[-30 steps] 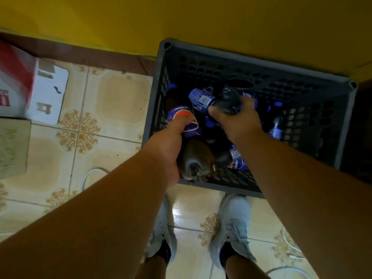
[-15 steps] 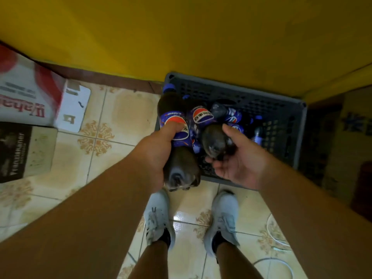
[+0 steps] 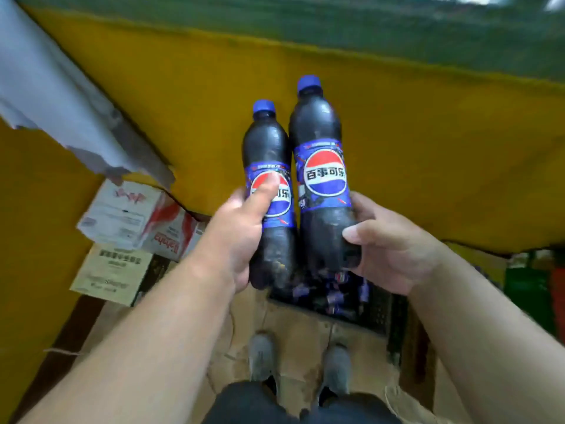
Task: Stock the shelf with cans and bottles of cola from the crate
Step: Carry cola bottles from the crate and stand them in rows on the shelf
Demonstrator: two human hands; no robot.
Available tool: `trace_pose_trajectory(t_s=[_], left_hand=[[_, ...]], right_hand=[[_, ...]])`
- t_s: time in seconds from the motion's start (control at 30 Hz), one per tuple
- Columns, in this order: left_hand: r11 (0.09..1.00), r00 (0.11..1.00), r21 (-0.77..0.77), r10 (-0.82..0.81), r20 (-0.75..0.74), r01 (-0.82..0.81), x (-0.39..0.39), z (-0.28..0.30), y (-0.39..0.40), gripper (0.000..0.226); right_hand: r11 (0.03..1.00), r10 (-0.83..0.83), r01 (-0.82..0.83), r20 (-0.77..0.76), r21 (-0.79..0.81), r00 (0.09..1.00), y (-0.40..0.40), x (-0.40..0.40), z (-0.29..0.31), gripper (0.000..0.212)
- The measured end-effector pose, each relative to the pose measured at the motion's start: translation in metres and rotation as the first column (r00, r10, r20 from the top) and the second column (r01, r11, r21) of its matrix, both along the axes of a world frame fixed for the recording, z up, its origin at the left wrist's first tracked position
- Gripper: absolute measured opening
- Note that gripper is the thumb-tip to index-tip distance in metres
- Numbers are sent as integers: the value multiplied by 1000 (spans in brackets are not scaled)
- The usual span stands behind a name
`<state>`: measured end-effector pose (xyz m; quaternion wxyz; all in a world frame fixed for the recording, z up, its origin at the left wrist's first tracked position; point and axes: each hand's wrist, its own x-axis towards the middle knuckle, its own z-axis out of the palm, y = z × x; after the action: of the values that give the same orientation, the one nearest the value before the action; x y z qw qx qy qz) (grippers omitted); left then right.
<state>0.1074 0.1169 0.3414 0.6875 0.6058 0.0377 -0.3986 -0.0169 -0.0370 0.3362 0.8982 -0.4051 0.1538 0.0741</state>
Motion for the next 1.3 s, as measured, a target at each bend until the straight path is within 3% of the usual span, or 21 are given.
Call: trace_pose_trajectory(t_s=[0.2, 0.3, 0.37, 0.47, 0.57, 0.77, 0.93, 1.3], left_hand=[[988, 954, -152, 32, 297, 14, 24, 128, 12, 65], [973, 932, -222, 18, 361, 67, 31, 173, 23, 58], [965, 920, -249, 24, 390, 80, 37, 199, 28, 55], [949, 901, -285, -2, 435, 139, 46, 237, 34, 56], [938, 859, -282, -30, 511, 200, 54, 269, 37, 56], [947, 749, -262, 33, 661, 189, 54, 302, 40, 64], [954, 736, -287, 130, 665, 91, 42, 314, 46, 65], [937, 677, -275, 345, 650, -214, -26, 325, 49, 40]], right_hand=[[955, 28, 28, 181, -296, 983, 9, 25, 136, 84], [896, 62, 42, 219, -443, 974, 20, 34, 184, 79], [873, 51, 85, 265, -480, 963, 32, 40, 214, 72], [836, -40, 219, 344, -502, 938, 49, 47, 254, 44], [782, -155, 348, 379, -517, 912, 60, 53, 287, 50], [699, -236, 457, 426, -549, 873, 67, 62, 314, 42], [707, -201, 443, 444, -552, 873, 62, 66, 322, 24], [770, 52, 254, 454, -585, 889, 42, 59, 329, 57]])
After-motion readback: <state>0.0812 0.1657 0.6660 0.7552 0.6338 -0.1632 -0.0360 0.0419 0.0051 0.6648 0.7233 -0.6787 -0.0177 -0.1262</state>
